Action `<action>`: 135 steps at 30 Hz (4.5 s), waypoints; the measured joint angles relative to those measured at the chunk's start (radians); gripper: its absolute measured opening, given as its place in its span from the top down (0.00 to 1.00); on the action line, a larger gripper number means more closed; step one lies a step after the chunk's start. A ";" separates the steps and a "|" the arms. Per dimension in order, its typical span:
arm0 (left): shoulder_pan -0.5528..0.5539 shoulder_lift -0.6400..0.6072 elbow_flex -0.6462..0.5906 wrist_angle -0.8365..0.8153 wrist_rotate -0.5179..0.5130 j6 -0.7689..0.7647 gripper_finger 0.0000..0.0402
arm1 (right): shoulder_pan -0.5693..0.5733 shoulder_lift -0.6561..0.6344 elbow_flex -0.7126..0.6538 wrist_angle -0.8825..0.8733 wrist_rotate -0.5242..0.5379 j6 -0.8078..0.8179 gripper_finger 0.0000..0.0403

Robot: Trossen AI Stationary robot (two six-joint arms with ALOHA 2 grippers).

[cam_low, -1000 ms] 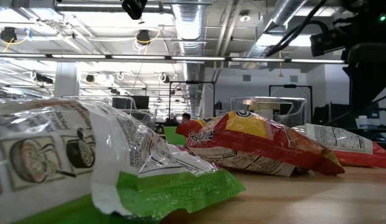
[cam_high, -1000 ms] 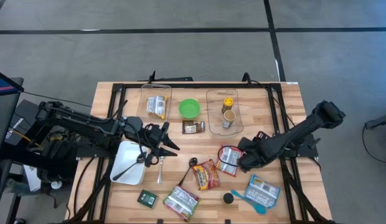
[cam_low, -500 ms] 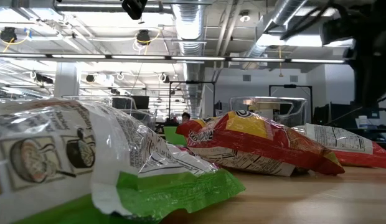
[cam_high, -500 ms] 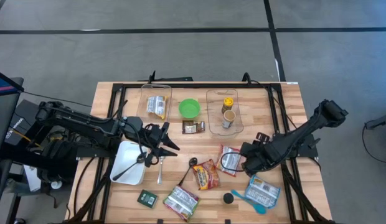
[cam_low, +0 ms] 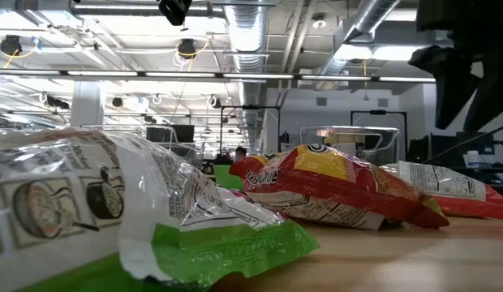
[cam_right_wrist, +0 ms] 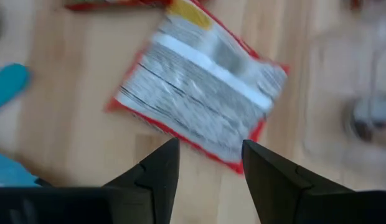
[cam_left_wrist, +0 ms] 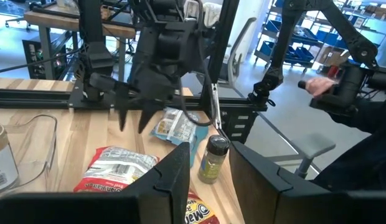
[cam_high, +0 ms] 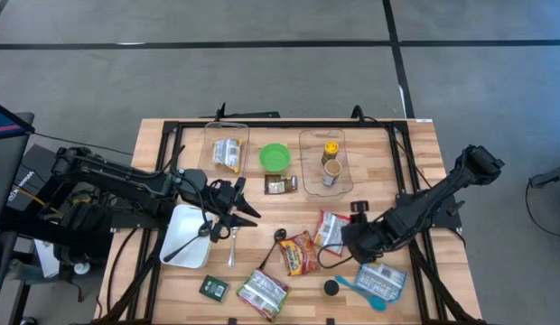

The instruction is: Pick & Place Food Item

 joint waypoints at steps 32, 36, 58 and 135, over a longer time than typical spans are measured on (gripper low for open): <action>0.000 0.000 0.000 0.001 0.000 0.000 0.73 | -0.186 -0.337 -0.269 0.230 -0.190 -0.209 0.58; 0.000 0.000 0.000 0.001 0.000 0.000 0.73 | -0.201 -0.440 -0.353 0.289 -0.193 -0.188 0.58; 0.000 0.000 0.000 0.000 0.000 0.052 0.73 | -0.284 -0.321 -0.448 0.444 -0.230 -0.127 0.58; 0.000 0.000 0.000 0.000 0.000 0.052 0.73 | -0.282 -0.082 -0.416 0.570 -0.293 0.128 1.00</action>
